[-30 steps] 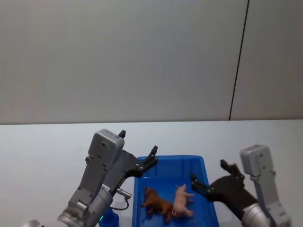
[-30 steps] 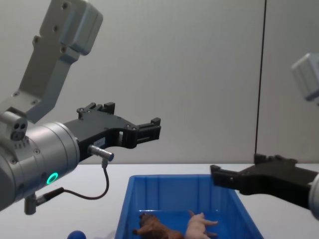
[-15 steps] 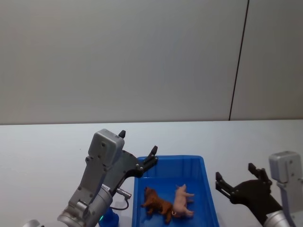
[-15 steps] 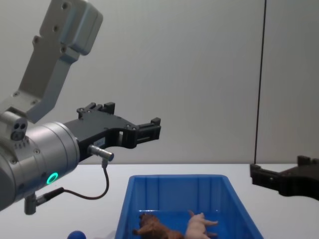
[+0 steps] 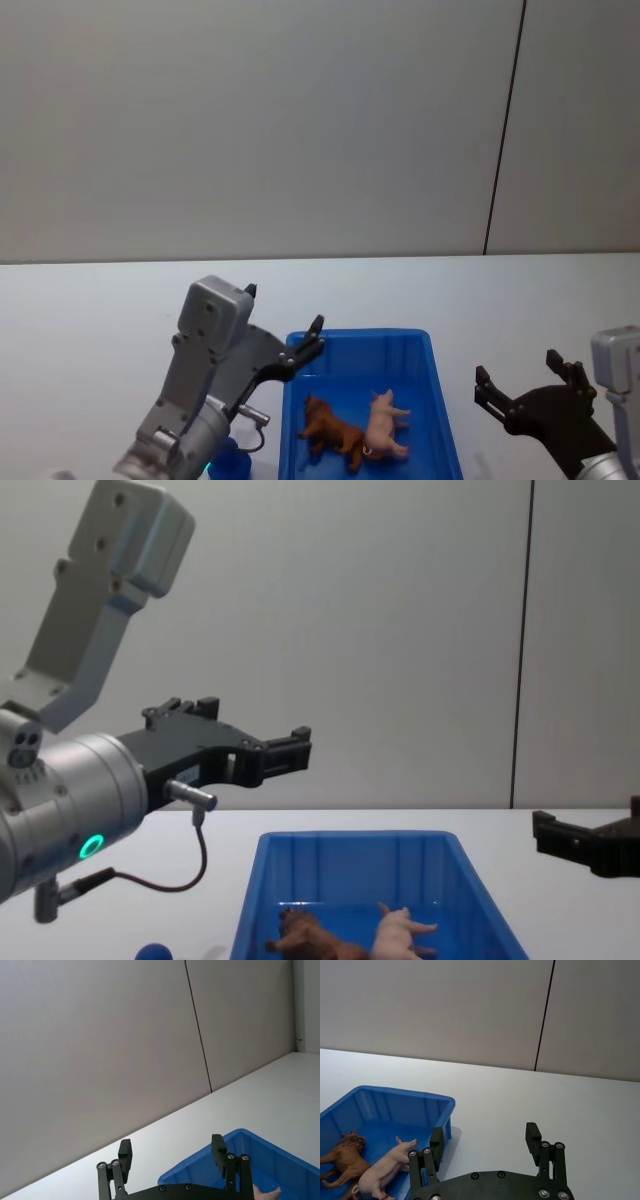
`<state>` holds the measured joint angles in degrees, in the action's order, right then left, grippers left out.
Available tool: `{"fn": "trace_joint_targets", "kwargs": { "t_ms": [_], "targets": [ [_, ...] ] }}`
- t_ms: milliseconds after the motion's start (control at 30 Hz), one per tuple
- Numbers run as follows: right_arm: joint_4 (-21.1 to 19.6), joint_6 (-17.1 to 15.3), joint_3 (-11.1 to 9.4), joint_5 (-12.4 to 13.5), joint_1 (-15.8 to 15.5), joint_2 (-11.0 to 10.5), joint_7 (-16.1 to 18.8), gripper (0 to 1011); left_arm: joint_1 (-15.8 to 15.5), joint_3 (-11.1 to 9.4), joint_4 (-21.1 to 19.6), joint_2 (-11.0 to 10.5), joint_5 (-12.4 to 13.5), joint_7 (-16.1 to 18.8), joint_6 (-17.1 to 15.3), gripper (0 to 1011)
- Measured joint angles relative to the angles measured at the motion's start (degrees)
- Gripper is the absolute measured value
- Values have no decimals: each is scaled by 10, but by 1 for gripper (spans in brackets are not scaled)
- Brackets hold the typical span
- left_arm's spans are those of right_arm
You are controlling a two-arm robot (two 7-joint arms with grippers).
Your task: Pick up the two dolls from the table and place them into the box.
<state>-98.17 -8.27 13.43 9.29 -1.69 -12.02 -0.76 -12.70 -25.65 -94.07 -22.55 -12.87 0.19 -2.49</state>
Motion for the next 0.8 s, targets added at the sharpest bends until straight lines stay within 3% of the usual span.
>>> {"fn": "trace_joint_targets", "kwargs": {
  "t_ms": [800],
  "targets": [
    [-6,1,-3,4,-7,-4,-10,1001,58,21,-59,-38,-98,63,-111,1001]
  ]
}}
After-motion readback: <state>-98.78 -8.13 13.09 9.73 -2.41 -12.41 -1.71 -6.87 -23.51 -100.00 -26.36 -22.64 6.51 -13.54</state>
